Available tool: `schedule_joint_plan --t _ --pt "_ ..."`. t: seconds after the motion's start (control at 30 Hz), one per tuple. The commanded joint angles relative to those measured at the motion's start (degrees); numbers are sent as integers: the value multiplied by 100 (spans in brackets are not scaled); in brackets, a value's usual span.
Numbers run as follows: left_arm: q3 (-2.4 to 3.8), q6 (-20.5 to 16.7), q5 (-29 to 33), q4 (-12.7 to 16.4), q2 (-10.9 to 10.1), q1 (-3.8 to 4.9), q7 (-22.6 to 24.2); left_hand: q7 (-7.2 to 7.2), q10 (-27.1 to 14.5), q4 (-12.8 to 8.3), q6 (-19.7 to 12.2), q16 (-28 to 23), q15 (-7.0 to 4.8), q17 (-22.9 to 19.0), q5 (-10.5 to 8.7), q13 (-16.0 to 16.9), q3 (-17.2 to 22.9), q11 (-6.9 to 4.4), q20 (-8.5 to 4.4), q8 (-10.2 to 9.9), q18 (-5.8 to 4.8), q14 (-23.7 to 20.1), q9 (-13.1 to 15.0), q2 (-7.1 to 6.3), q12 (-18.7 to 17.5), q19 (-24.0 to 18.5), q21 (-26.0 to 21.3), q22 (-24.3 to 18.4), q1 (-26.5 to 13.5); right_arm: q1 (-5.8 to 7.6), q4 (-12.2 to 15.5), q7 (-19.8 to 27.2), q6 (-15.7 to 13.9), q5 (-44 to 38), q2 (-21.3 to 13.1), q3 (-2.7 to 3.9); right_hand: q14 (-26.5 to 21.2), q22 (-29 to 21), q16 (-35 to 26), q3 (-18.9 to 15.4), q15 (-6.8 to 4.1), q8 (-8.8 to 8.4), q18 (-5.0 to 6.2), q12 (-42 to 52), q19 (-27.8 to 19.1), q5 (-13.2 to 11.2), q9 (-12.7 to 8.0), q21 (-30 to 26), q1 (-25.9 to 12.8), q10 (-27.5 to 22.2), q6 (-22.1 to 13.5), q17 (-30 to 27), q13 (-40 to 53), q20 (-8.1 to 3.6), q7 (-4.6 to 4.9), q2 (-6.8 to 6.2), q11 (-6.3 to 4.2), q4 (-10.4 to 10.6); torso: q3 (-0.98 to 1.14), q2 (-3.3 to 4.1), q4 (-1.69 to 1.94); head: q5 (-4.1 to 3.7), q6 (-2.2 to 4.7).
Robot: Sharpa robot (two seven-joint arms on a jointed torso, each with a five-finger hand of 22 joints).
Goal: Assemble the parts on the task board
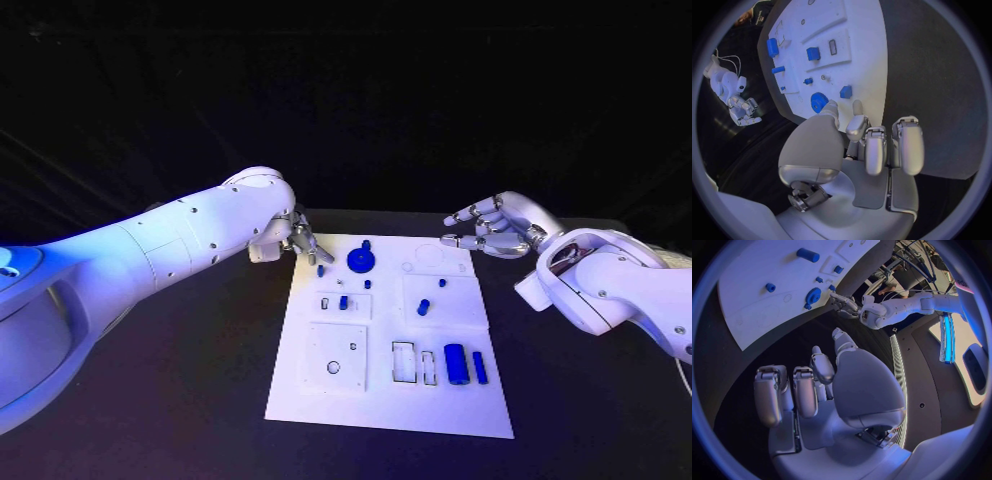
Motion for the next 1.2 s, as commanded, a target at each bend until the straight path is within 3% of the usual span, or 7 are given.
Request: schedule_joint_plan --t 0.03,0.4,0.83,1.2 --pt "-3 283 49 -18 20 0 41 -18 51 -18 77 18 -3 1507 18 15 -40 -20 30 31 -7 604 2 77 44 280 19 614 55 -5 -3 44 81 -56 10 0 488 867 -33 -21 -7 10 29 -1 238 32 3 -33 -51 -43 40 1015 2 -14 -4 24 -10 6 3 -2 -7 8 12" --pt "-14 500 66 -13 23 -3 14 -41 84 -76 122 18 -26 1507 23 48 -34 -44 7 47 -16 604 8 147 75 295 44 655 249 -5 -10 37 87 -66 14 0 488 867 -36 -22 -7 11 30 2 238 38 4 -34 -44 -41 41 1011 2 -15 -4 29 -11 4 -3 -3 4 9 12" --pt "-17 304 197 52 -18 -9 49 -54 105 -97 154 18 -35 1507 27 70 -16 -56 -3 66 -18 604 26 212 93 298 50 665 345 -5 -22 33 90 -66 28 0 488 867 -36 -22 -7 11 30 2 238 38 4 -34 -44 -41 41 1011 2 -15 -4 29 -11 4 -3 3 3 4 12" --pt "-18 403 397 62 -21 -9 42 -80 107 -224 127 18 -58 1507 40 63 137 -80 -24 66 -22 604 67 368 83 304 60 687 660 -5 -24 35 84 -114 32 0 488 867 -36 -22 -7 11 30 2 238 38 4 -34 -44 -41 41 1011 2 -15 -4 29 -11 4 -4 -1 4 2 3"
